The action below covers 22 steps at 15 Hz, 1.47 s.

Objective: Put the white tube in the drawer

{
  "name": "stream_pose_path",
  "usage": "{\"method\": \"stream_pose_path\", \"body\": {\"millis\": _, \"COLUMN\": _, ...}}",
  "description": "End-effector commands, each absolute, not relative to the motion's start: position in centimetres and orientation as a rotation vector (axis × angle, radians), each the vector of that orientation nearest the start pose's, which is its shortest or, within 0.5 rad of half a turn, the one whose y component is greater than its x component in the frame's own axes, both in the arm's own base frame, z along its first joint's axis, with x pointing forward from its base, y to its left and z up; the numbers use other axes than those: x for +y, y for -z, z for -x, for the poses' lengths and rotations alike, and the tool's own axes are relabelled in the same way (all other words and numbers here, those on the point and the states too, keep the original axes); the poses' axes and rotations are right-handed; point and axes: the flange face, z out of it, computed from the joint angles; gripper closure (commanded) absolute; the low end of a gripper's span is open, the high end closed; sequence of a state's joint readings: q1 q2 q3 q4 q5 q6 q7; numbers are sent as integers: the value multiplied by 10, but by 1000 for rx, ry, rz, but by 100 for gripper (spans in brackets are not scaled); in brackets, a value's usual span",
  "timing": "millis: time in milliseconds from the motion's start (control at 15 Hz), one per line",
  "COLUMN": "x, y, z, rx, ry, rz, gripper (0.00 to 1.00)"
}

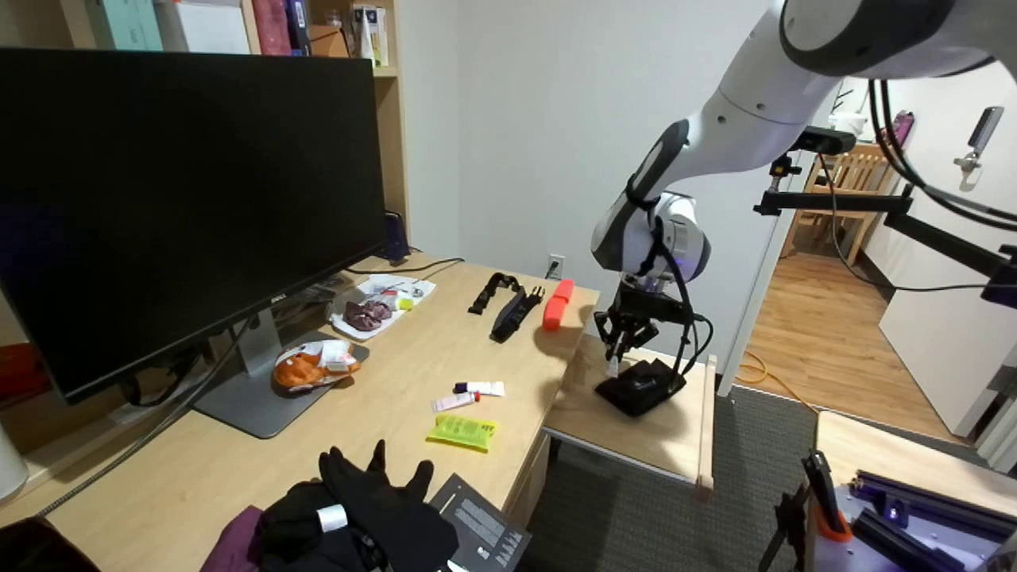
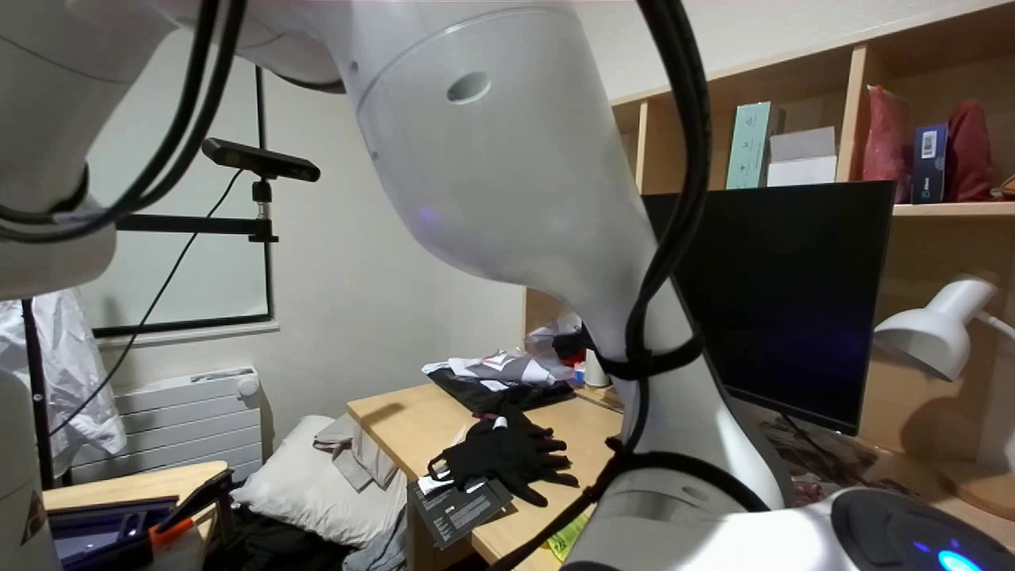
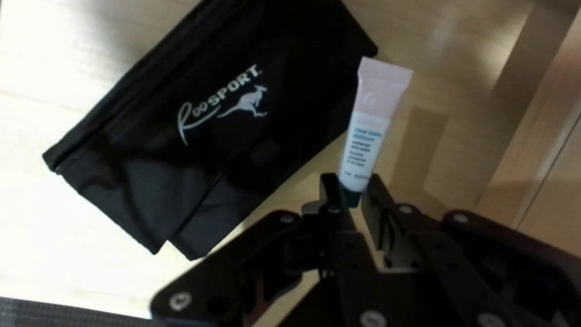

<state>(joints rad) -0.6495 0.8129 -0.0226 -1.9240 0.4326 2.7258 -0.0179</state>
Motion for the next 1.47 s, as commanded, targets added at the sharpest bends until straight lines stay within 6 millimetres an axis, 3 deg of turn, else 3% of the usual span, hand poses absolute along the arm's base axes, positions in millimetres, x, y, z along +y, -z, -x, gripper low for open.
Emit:
{"method": "stream_pose_path", "body": {"millis": 0, "x": -387, "y": -50, "z": -461, "rx": 1520, "ry": 136, "rz": 2496, "gripper": 90}}
{"method": "stream_pose_path", "body": {"millis": 733, "x": -400, "y": -20, "z": -455, "rx": 1631, "ry": 124, "rz": 2524, "gripper": 90}}
{"method": "stream_pose_path", "body": {"millis": 800, "x": -399, "y": -19, "z": -454, "rx": 1633, "ry": 117, "rz": 2528, "gripper": 82}}
{"method": "stream_pose_path", "body": {"millis": 867, "x": -398, "y": -19, "z": -454, "rx": 1632, "ry": 118, "rz": 2522, "gripper": 58}}
{"method": "stream_pose_path", "body": {"millis": 1000, "x": -396, "y": -21, "z": -456, "rx": 1625, "ry": 116, "rz": 2520, "gripper": 53}}
{"method": "stream_pose_path", "body": {"millis": 1400, "x": -391, "y": -43, "z": -471, "rx": 1583, "ry": 169, "rz": 2481, "gripper": 16}}
